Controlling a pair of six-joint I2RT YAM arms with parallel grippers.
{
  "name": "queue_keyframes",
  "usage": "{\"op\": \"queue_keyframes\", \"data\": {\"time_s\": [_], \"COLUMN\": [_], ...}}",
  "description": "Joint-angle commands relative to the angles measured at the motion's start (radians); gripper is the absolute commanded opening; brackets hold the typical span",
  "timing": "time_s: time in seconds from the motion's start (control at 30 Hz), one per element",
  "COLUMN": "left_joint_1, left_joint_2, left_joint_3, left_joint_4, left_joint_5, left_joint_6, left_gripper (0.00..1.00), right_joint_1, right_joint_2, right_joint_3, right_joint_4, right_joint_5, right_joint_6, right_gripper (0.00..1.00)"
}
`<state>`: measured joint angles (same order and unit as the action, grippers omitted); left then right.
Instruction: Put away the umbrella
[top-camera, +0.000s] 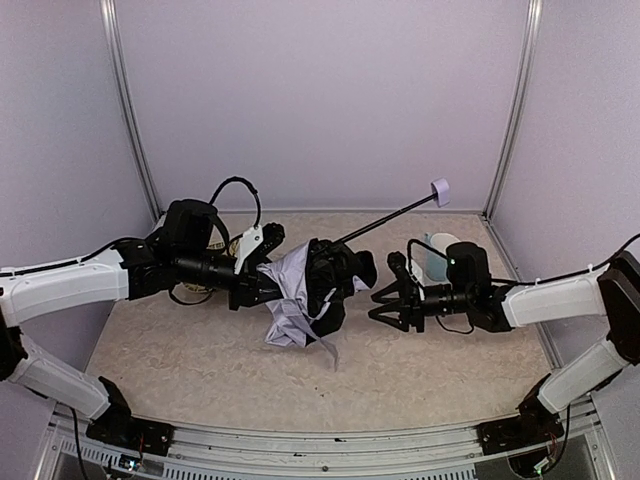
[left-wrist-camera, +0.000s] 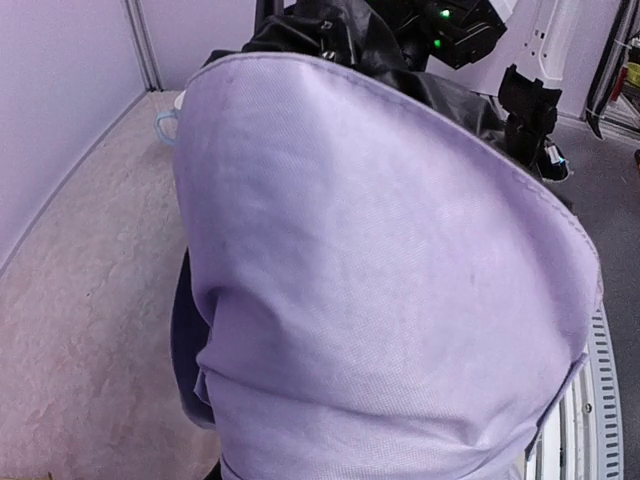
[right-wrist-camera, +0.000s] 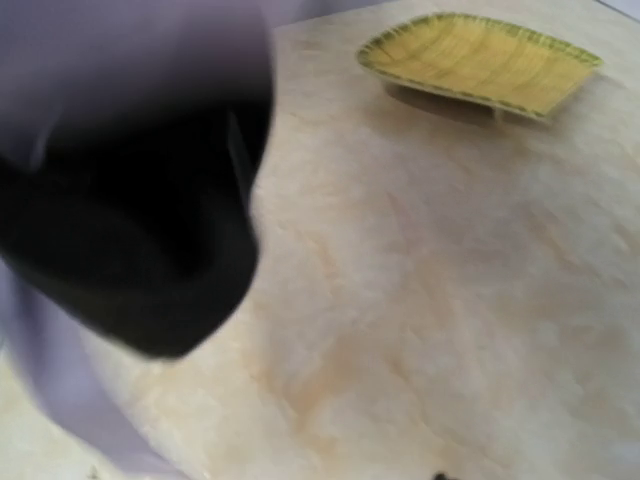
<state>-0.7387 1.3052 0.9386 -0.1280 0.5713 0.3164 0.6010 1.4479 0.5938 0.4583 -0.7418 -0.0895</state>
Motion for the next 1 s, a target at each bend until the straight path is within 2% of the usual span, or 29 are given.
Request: {"op": "queue_keyframes", "data": {"time_s": [0.0,0.17,0.3,0.37,0.5,0.6,0.77,0.87,0.97], "left_joint_1": [0.003,0.004,-0.032,-0.063,-0.113,-0.126,-0.146,-0.159,-0.182], "left_joint_2": [0.02,0.063,0.074,0.074,0.074,0.075,0.088,0.091,0.083], "left_joint_3": [0.038,0.066,0.07,0.07,0.077,0.089,0.105,0.111,0.1], "left_joint_4": [-0.034,-0.119,-0.151,-0.164,-0.188,-0.202,-0.227,-0.238,-0.238], "left_joint_5": [-0.149,-0.326,-0.409,-0.446,-0.473,-0.473,-0.486,-0.488,-0.471], "left_joint_6": [-0.027,0.021,0.096,0.14,0.21,0.225,0.245,0.261,0.296], "left_gripper": [0.0,0.0,0.0,0.0,0.0,0.0,0.0,0.0,0.0], "right_joint_1": [0.005,0.026,0.116,0.127,0.128,0.134,0.146,0.15,0.158], "right_joint_2": [-0.11,-0.271,-0.328,-0.309,-0.169,-0.053,0.083,0.136,0.191], "right_joint_3": [-0.064,-0.022,0.139,0.252,0.473,0.584,0.725,0.753,0.757], "right_joint_4": [0.053,-0.165,-0.427,-0.535,-0.771,-0.931,-1.115,-1.151,-1.126], "right_joint_5": [0.093,0.176,0.238,0.262,0.359,0.377,0.347,0.336,0.444], "right_joint_6": [0.057,-0.041,-0.188,-0.224,-0.346,-0.457,-0.557,-0.581,-0.565], "right_gripper": [0.5,0.63,0.65,0.69,0.78,0.82,0.81,0.79,0.69]}}
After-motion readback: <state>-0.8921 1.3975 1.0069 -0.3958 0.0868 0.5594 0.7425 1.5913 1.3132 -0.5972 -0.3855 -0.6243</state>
